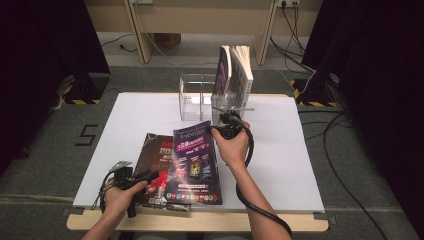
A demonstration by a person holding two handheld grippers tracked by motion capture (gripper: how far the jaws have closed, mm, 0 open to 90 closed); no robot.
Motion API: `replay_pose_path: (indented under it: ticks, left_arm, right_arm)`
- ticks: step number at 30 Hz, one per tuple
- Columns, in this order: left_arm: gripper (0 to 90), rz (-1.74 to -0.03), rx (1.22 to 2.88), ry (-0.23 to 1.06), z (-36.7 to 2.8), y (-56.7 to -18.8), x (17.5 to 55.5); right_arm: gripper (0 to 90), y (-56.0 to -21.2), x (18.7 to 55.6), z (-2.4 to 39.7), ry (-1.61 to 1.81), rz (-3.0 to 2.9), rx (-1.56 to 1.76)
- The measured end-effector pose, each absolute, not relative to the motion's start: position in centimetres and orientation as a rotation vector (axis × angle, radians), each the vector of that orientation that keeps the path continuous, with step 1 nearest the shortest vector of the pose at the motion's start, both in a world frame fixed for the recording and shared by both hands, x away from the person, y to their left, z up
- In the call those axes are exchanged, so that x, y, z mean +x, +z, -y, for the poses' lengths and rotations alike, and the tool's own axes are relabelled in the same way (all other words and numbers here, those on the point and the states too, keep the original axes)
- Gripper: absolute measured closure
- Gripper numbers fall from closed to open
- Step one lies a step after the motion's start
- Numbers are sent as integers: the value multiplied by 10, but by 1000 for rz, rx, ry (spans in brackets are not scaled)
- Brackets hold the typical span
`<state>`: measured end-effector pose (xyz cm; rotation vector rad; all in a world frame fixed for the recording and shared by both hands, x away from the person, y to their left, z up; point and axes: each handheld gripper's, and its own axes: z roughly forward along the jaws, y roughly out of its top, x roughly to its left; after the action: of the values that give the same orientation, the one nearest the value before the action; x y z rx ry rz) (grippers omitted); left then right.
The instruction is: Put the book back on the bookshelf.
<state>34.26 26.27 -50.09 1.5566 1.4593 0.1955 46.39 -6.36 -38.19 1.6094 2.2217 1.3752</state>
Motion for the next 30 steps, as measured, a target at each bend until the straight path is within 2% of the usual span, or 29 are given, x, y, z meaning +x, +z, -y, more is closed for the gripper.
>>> replay_pose_path:
  ticks: [18, 30]
  left_arm:
    - [488, -1458, 1565, 225, -262, -498, 343]
    - [491, -1454, 1572, 222, -261, -499, 343]
  right_arm:
    - [845, -350, 457, 71, 1356, -2095, 1482]
    - [846, -337, 455, 76, 1360, -2035, 1470]
